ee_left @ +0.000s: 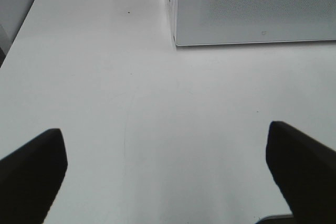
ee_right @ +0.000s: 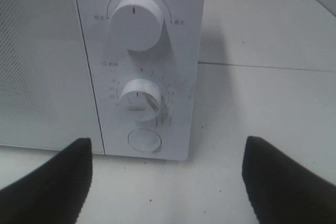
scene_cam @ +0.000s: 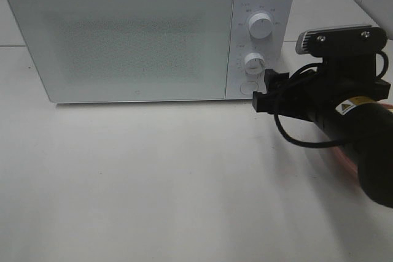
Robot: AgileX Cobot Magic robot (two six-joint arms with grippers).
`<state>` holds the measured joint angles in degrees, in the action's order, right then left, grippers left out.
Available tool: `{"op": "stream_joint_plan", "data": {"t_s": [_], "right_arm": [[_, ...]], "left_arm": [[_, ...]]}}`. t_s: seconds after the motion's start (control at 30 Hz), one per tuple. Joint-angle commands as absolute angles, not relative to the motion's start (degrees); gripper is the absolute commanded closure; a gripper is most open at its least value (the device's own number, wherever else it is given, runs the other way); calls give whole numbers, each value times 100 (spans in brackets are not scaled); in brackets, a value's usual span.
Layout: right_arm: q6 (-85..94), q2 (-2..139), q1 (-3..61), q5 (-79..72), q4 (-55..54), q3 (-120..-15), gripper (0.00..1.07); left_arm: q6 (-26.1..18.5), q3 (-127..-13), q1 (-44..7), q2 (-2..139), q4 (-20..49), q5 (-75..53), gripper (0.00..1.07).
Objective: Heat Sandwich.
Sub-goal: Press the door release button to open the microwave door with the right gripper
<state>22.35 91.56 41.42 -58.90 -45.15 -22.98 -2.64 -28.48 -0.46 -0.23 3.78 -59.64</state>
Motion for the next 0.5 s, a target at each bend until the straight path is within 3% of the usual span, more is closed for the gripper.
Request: {"op": "stream_joint_plan", "data": {"t_s": [0.03, 0.17, 0.5], "right_arm": [[2275, 9293, 4343, -6131, -4778, -2298, 31], [2252, 9477, 4647, -6251, -5025, -2298, 31], [2172, 9488, 4681, -6251, -5025, -2298, 31]], "left_arm": [[-241, -2836, -63, -172, 372, -5942, 9], [-241, -2836, -63, -172, 372, -5942, 9], [-241, -2836, -63, -172, 372, -5942, 9]]}}
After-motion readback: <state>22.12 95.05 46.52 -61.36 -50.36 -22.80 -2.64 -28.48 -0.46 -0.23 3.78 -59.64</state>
